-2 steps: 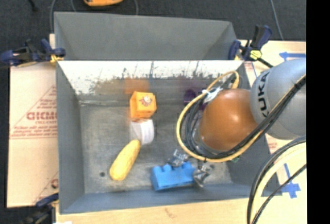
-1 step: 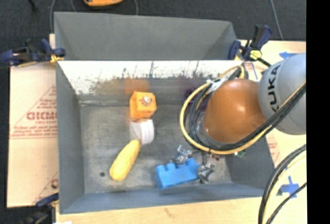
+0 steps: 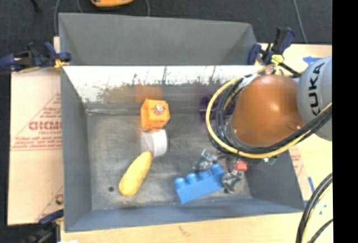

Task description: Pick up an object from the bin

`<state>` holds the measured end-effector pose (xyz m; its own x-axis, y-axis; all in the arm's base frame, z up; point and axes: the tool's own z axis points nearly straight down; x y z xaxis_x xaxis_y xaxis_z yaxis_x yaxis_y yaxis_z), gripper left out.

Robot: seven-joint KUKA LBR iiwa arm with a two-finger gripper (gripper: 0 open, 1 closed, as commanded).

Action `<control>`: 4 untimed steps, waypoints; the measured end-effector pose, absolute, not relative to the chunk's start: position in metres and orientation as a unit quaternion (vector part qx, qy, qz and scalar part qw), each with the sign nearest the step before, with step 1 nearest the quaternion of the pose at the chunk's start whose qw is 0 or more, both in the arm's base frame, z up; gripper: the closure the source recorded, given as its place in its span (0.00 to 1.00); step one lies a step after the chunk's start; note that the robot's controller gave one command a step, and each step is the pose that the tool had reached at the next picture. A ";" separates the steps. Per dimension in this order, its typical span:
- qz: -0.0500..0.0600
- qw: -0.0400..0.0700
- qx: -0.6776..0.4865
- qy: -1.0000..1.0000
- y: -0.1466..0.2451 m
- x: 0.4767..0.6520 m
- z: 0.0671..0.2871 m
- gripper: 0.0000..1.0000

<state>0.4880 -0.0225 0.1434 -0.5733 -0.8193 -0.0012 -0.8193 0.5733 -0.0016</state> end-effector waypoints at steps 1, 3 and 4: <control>-0.001 0.001 -0.462 0.887 -0.023 0.488 0.143 1.00; 0.000 0.002 -0.385 0.923 -0.060 0.497 0.074 1.00; -0.001 0.001 -0.358 0.934 -0.061 0.487 0.125 1.00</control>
Offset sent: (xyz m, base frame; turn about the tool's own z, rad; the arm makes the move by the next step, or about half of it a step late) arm 0.0071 -0.0385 -0.0734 0.1745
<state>0.4873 -0.0614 0.1251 -0.7434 -0.6688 -0.0014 -0.6688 0.7434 -0.0022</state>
